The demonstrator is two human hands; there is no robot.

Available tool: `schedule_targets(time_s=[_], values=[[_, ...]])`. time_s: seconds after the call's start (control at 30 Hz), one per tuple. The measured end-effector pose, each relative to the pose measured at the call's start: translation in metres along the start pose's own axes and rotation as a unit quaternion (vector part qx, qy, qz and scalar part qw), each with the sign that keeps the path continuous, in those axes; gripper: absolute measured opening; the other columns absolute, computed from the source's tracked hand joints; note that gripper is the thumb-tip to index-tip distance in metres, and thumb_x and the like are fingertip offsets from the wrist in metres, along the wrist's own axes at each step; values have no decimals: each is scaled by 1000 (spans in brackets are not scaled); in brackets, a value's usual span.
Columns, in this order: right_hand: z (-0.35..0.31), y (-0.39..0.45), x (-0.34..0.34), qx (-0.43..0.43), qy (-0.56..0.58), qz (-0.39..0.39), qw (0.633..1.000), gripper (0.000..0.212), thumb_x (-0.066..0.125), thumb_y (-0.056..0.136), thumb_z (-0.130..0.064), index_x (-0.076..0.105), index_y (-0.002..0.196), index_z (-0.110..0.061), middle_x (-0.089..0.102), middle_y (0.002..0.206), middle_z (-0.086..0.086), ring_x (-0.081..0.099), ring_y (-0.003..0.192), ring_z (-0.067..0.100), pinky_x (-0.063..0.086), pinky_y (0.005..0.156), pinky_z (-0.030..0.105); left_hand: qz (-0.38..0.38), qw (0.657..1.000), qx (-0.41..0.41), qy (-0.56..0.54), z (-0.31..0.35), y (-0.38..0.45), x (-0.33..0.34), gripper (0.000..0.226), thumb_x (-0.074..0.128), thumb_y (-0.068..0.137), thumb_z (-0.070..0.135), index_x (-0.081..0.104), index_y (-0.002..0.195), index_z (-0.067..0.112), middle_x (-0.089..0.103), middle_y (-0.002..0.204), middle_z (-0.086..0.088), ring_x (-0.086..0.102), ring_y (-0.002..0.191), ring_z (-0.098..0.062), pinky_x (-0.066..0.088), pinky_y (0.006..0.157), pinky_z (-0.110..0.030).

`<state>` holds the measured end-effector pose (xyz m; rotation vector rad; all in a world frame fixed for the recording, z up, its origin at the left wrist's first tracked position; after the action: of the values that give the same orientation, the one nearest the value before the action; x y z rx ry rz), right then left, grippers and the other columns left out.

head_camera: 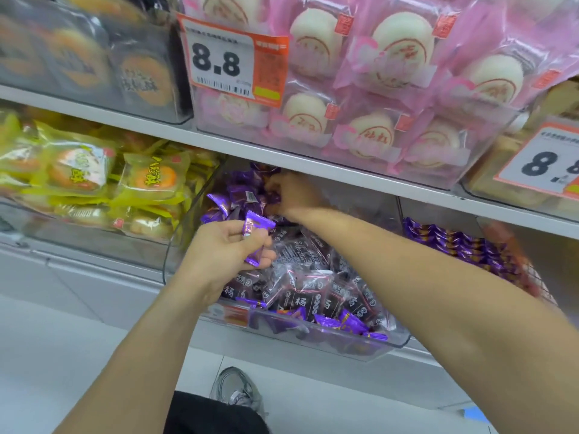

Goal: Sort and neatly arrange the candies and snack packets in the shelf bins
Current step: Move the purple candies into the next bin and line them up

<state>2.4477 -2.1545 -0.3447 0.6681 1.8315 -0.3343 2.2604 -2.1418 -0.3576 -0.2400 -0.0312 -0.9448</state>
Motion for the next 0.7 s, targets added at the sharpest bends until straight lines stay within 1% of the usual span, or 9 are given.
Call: schedule_targets(time_s=[0.13,0.23,0.3,0.37,0.43,0.53,0.57,0.63,0.7], values=[[-2,11,6,-27,-57,-8,998,41,83,75,-30,71,113,-20,69,113,4,64,103,26,50,88,34,0,1000,8,2,2,-1,-4,16,66,91,7,68,102,-5,74,90,-22,75,78,-31,62,68,-32],[2,2,-3,-23,-64,-17,998,38,80,78,-37,67,111,-23,66,108,0,63,101,25,50,86,33,4,1000,0,4,2,-1,-1,18,65,93,11,67,103,-4,74,91,-22,73,70,-26,60,61,-27],[4,-17,-18,-6,-25,-7,1000,35,79,79,-37,64,108,-22,63,102,-4,60,95,21,45,78,29,5,1000,-19,-1,2,-2,3,20,60,97,15,65,103,-3,73,91,-22,67,61,-21,54,51,-24],[2,-47,-36,13,48,0,999,34,81,78,-35,61,102,-24,63,99,-5,60,91,18,45,76,27,-10,999,-34,-4,4,-5,9,21,55,100,20,63,104,0,72,89,-23,60,52,-19,45,43,-23],[5,-82,-53,35,128,-6,991,39,87,71,-34,59,98,-24,64,92,-5,62,83,13,46,76,23,-21,999,-35,-6,5,-10,15,25,53,100,24,62,105,2,69,85,-21,54,50,-18,38,42,-24],[16,-143,-73,95,299,-45,948,44,94,61,-23,69,96,-14,68,77,2,60,61,12,51,61,29,-6,997,-60,-41,0,-18,22,34,50,101,32,64,106,1,65,83,-14,51,56,-20,35,49,-30],[21,-164,-76,109,354,-62,927,43,93,61,-19,71,96,-9,71,75,7,60,59,14,50,58,28,-7,995,-77,-70,-2,-21,26,35,49,102,31,65,106,0,65,84,-15,52,59,-22,35,51,-31],[32,-201,-86,132,432,-63,890,43,91,58,-20,73,95,-7,73,78,18,61,64,19,50,60,30,-34,991,-90,-93,-2,-27,44,31,51,100,22,66,109,-3,64,88,-17,55,64,-23,38,55,-32],[50,-229,-94,153,497,-45,853,39,86,58,-20,75,94,-9,72,77,16,61,67,18,50,62,26,-95,990,-78,-65,-1,-33,71,25,58,95,14,67,115,1,63,93,-14,57,74,-23,44,63,-32]])
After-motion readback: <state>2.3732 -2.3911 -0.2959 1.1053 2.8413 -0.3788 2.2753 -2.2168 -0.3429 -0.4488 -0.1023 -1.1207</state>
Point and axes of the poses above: each hand's wrist, its own y-axis towards the middle knuckle, its own x-axis out of the palm, z = x × y, the point moved 8 cm from there along y, towards the middle knuckle
